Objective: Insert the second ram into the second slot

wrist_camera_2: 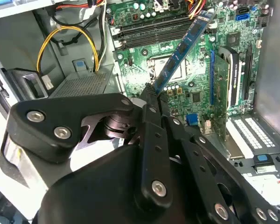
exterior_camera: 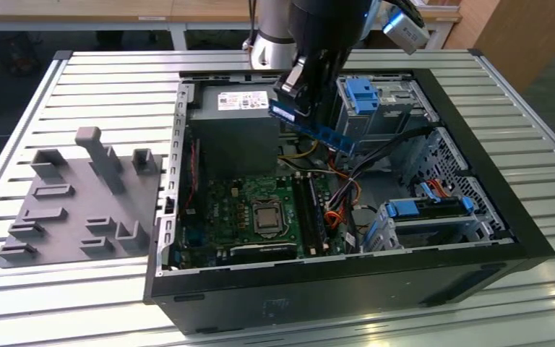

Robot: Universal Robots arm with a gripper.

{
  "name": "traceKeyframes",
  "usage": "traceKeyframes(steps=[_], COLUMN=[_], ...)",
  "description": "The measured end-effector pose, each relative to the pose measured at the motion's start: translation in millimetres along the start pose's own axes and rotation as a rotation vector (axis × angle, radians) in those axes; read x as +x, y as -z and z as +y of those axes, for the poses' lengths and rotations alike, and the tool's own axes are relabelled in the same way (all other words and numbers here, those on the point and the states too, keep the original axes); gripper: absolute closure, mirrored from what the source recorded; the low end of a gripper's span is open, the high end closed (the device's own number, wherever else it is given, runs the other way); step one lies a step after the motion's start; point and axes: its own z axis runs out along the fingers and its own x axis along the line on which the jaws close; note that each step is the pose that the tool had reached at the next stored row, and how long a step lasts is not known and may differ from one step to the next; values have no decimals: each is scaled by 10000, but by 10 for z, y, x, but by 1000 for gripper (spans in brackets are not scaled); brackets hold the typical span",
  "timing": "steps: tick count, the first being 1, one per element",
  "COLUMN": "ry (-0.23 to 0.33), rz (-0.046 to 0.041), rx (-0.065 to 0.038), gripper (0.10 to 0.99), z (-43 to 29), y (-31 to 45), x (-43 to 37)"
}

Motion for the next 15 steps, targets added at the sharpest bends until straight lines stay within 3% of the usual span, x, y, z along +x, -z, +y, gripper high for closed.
traceKeyframes(steps=[1,15], ry=[-355,-814], rz=[-12,-28], rx=[-1,-2], gripper=[949,949], z=[0,0], y=[0,0], x=[0,0])
